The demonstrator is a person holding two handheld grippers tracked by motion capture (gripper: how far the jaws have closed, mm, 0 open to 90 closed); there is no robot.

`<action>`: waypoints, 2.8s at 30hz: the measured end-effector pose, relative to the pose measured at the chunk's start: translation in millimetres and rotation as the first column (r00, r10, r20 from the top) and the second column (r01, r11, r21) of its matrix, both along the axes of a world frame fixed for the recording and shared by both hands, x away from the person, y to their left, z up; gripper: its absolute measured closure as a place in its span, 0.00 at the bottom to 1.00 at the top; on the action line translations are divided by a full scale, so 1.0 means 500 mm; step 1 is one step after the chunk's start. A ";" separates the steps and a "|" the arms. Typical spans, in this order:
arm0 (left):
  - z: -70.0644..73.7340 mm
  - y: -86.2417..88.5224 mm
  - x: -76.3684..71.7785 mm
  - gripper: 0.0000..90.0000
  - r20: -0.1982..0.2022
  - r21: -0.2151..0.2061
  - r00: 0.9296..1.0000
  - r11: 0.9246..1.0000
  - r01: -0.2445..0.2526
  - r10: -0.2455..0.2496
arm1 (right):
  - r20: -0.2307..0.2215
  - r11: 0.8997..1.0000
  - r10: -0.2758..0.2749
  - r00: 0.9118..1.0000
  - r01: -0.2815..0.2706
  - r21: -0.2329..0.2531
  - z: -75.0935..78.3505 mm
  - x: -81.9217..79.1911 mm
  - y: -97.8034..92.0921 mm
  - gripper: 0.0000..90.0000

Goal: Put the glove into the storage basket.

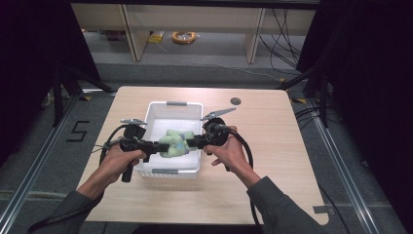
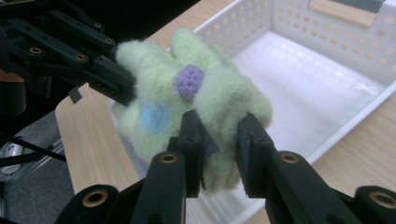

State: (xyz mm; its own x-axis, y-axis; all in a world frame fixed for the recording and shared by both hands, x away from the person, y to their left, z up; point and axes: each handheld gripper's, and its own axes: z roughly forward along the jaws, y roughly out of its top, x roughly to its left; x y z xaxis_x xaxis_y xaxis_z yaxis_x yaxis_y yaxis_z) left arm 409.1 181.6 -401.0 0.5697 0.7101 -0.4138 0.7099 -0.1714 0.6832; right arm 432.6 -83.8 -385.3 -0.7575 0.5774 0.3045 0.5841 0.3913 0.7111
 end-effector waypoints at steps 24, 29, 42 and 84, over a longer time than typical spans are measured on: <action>-0.091 0.020 0.042 0.82 -0.121 0.129 0.993 0.992 0.012 0.004 | -0.136 0.989 -0.022 0.991 0.001 -0.151 -0.111 0.045 0.083 0.82; -0.101 0.012 0.047 0.81 -0.131 0.177 0.991 0.983 0.043 -0.020 | -0.150 0.982 -0.018 0.989 -0.010 -0.188 -0.123 0.048 0.089 0.82; -0.108 0.005 0.056 0.79 -0.149 0.272 0.988 0.958 0.087 -0.048 | -0.161 0.972 -0.014 0.987 -0.024 -0.233 -0.136 0.056 0.099 0.79; -0.033 -0.032 -0.018 0.35 0.029 0.162 1.000 0.987 -0.014 0.010 | 0.008 0.978 -0.006 1.000 0.007 -0.206 -0.040 0.029 0.022 0.41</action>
